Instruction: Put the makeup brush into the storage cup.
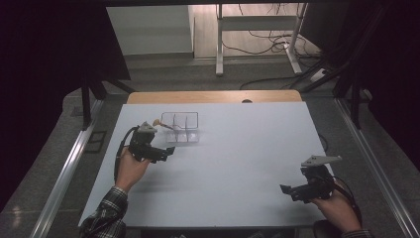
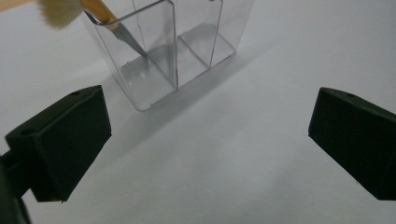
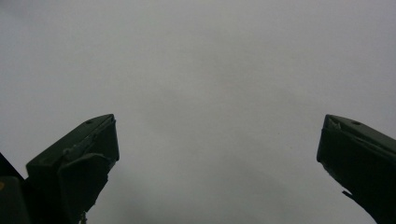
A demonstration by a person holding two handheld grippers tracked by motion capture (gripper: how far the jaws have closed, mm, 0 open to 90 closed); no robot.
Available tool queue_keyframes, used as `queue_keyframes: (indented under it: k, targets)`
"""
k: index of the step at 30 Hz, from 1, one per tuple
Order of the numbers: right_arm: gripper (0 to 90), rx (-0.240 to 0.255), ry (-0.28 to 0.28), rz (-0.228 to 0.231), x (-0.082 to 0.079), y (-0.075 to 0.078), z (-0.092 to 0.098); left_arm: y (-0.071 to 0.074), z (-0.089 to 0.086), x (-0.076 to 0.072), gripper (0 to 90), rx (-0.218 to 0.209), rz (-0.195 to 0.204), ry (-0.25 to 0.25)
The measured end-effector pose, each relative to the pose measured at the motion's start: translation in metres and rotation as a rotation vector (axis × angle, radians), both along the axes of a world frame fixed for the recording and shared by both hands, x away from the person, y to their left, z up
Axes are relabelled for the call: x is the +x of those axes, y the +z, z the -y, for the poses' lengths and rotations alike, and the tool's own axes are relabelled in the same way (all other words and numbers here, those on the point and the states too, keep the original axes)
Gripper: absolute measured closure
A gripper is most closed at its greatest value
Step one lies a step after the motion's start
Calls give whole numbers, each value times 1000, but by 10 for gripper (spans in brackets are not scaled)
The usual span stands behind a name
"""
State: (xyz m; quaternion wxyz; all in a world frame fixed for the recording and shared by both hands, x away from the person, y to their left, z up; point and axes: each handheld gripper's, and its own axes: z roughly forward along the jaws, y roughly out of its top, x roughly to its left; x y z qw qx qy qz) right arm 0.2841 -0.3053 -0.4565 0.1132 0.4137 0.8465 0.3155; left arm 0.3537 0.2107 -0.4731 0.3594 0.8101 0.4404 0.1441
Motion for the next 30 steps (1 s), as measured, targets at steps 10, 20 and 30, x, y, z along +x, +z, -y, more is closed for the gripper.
queue_keyframes:
  k: [10, 20, 30]
  targets:
    - [0, 2, 1, 1, 0, 0, 0, 4, -3, -12, 0, -16, 9, -24]
    - [0, 4, 1, 3, 0, 0, 0, 6, -6, -23, 0, -26, 16, -25]
    - [0, 8, -1, 4, -1, 1, 0, 6, -3, -35, 0, -15, 14, -47]
